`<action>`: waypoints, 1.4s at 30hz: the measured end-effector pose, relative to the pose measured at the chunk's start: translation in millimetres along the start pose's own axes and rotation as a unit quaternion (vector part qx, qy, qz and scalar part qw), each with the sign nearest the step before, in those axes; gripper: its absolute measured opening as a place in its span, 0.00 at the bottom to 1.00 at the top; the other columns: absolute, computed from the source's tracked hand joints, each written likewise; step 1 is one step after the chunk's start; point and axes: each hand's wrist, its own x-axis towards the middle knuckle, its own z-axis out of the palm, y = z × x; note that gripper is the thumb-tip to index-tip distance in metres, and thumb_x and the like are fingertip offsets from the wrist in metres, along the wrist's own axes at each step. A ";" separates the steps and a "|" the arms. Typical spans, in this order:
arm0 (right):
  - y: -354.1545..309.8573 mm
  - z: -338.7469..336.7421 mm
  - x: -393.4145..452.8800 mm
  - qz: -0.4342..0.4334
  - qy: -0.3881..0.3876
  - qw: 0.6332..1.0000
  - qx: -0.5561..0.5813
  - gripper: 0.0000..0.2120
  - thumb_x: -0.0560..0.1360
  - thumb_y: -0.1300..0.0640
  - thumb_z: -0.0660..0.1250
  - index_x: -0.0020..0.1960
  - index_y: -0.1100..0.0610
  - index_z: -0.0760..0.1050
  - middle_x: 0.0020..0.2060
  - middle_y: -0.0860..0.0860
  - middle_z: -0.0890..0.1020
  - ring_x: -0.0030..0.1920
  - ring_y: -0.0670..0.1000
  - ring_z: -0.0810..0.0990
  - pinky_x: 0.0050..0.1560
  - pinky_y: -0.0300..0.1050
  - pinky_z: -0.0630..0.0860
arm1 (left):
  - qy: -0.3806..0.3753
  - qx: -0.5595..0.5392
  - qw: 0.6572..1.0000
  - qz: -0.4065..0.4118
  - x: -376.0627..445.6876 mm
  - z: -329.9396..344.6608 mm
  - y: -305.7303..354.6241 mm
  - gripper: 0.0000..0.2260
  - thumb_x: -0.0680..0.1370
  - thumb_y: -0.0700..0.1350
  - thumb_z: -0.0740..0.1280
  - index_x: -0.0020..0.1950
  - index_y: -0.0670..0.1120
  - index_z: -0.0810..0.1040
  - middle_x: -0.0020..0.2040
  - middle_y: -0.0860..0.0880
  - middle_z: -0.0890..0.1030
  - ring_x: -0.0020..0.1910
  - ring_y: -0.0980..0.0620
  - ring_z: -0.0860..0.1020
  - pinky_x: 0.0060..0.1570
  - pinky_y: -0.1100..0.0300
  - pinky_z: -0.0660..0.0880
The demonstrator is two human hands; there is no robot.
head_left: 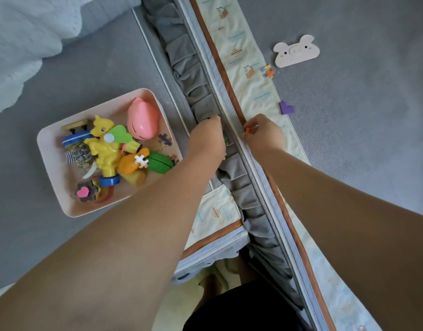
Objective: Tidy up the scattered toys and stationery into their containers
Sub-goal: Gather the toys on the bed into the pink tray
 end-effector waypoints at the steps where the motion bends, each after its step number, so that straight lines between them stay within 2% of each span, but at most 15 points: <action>1: -0.7 -1.2 -0.8 0.005 0.003 1.000 0.012 0.07 0.75 0.59 0.66 0.54 0.53 0.75 0.39 0.46 0.78 0.44 0.52 0.78 0.39 0.43 0.72 | -0.003 -0.004 1.000 -0.001 -1.3 -2.4 -0.2 0.11 0.76 0.34 0.65 0.58 0.41 0.72 0.53 0.42 0.78 0.50 0.42 0.77 0.43 0.52 0.70; 4: -10.4 0.5 -12.3 -0.008 0.020 0.999 0.044 0.06 0.76 0.57 0.65 0.53 0.50 0.75 0.36 0.42 0.76 0.36 0.43 0.74 0.30 0.38 0.65 | 0.024 -0.058 0.998 -0.002 -12.8 -13.3 -4.8 0.10 0.77 0.35 0.62 0.58 0.43 0.72 0.52 0.43 0.78 0.48 0.45 0.75 0.43 0.53 0.70; 6: -22.2 3.0 -24.3 -0.021 0.019 0.998 0.056 0.04 0.77 0.54 0.66 0.51 0.48 0.74 0.35 0.42 0.77 0.34 0.40 0.73 0.29 0.36 0.63 | 0.040 -0.084 0.996 0.007 -24.5 -21.6 -10.8 0.13 0.76 0.34 0.60 0.60 0.44 0.72 0.53 0.44 0.78 0.49 0.46 0.76 0.42 0.55 0.68; 10: -55.9 15.8 -52.2 -0.050 -0.004 0.994 0.095 0.02 0.77 0.54 0.65 0.49 0.48 0.74 0.38 0.45 0.82 0.37 0.45 0.79 0.35 0.42 0.74 | 0.080 -0.100 0.992 0.000 -52.0 -48.7 -46.4 0.12 0.76 0.35 0.60 0.58 0.44 0.75 0.54 0.44 0.79 0.52 0.44 0.77 0.44 0.59 0.67; 13: -82.8 30.8 -74.0 -0.078 -0.021 0.990 0.113 0.02 0.77 0.54 0.65 0.48 0.47 0.74 0.36 0.43 0.82 0.35 0.42 0.78 0.34 0.41 0.72 | 0.095 -0.077 0.992 -0.027 -67.3 -67.9 -87.3 0.12 0.77 0.36 0.61 0.58 0.43 0.75 0.54 0.42 0.79 0.53 0.43 0.77 0.44 0.57 0.67; 16: -99.3 43.5 -87.7 -0.097 -0.051 0.988 0.109 0.04 0.76 0.54 0.66 0.50 0.48 0.76 0.41 0.45 0.83 0.43 0.46 0.81 0.43 0.44 0.77 | 0.089 -0.056 0.993 -0.048 -76.7 -77.0 -120.2 0.10 0.77 0.37 0.61 0.58 0.42 0.76 0.54 0.41 0.79 0.53 0.42 0.76 0.50 0.52 0.70; 18: -101.8 47.9 -92.6 -0.097 -0.060 0.988 0.103 0.07 0.76 0.52 0.66 0.54 0.49 0.76 0.46 0.46 0.83 0.47 0.48 0.80 0.47 0.44 0.77 | 0.100 -0.069 0.991 -0.052 -84.3 -77.5 -131.3 0.11 0.76 0.38 0.64 0.59 0.44 0.76 0.57 0.42 0.77 0.53 0.42 0.76 0.50 0.54 0.71; 21: -92.3 45.0 -94.6 -0.070 -0.035 0.993 0.086 0.13 0.77 0.53 0.64 0.61 0.51 0.75 0.48 0.46 0.80 0.45 0.48 0.78 0.44 0.43 0.76 | 0.123 -0.073 0.988 -0.054 -90.0 -72.3 -132.9 0.16 0.76 0.40 0.67 0.64 0.47 0.74 0.64 0.41 0.70 0.53 0.41 0.77 0.52 0.54 0.72; 23: -79.1 38.5 -92.0 -0.044 -0.011 0.997 0.064 0.12 0.77 0.55 0.61 0.60 0.51 0.75 0.45 0.45 0.80 0.40 0.47 0.78 0.39 0.44 0.77 | 0.135 -0.067 0.988 -0.038 -88.7 -67.6 -124.9 0.16 0.77 0.40 0.66 0.65 0.45 0.73 0.62 0.41 0.72 0.54 0.42 0.76 0.53 0.52 0.73; 25: -64.0 31.3 -87.4 -0.019 0.004 0.999 0.031 0.12 0.78 0.57 0.59 0.59 0.50 0.75 0.44 0.45 0.79 0.36 0.43 0.75 0.34 0.41 0.74 | 0.141 -0.082 0.987 -0.008 -86.9 -62.0 -111.9 0.15 0.77 0.39 0.64 0.64 0.45 0.74 0.59 0.42 0.75 0.54 0.43 0.76 0.48 0.55 0.71; 30: -32.2 26.8 -78.2 0.027 0.008 1.000 -0.001 0.13 0.79 0.61 0.57 0.60 0.51 0.74 0.51 0.51 0.80 0.40 0.51 0.77 0.33 0.40 0.72 | 0.096 -0.163 0.981 0.041 -79.5 -48.0 -72.2 0.16 0.78 0.38 0.65 0.65 0.44 0.74 0.53 0.43 0.81 0.53 0.44 0.78 0.52 0.52 0.74; 33: -20.4 29.9 -73.5 0.024 0.003 1.000 -0.001 0.13 0.78 0.62 0.59 0.59 0.51 0.74 0.52 0.50 0.80 0.38 0.49 0.77 0.27 0.37 0.68 | 0.039 -0.123 0.991 0.042 -69.8 -33.5 -55.2 0.18 0.78 0.35 0.63 0.68 0.45 0.73 0.56 0.45 0.81 0.55 0.46 0.78 0.54 0.54 0.74; 36: -14.8 31.6 -65.9 -0.009 -0.009 1.000 0.004 0.13 0.76 0.63 0.63 0.58 0.51 0.76 0.53 0.51 0.79 0.36 0.46 0.76 0.24 0.30 0.68 | 0.002 -0.039 0.998 0.052 -62.8 -17.5 -41.9 0.16 0.77 0.33 0.62 0.64 0.43 0.75 0.58 0.43 0.78 0.58 0.43 0.77 0.56 0.51 0.74; 38: -13.0 32.9 -57.7 -0.050 -0.025 0.998 -0.022 0.15 0.75 0.63 0.65 0.58 0.50 0.78 0.55 0.52 0.78 0.39 0.47 0.78 0.30 0.31 0.71 | -0.017 -0.004 0.999 0.042 -57.0 -6.0 -34.0 0.15 0.77 0.33 0.61 0.63 0.42 0.74 0.59 0.42 0.75 0.58 0.42 0.76 0.55 0.52 0.72; 42: -13.1 40.6 -42.3 -0.112 -0.063 0.985 -0.116 0.17 0.76 0.60 0.63 0.61 0.46 0.77 0.57 0.53 0.73 0.50 0.54 0.78 0.42 0.45 0.76 | -0.021 0.017 1.000 0.003 -48.8 11.5 -29.2 0.13 0.78 0.34 0.59 0.61 0.40 0.75 0.58 0.41 0.74 0.57 0.41 0.77 0.53 0.51 0.73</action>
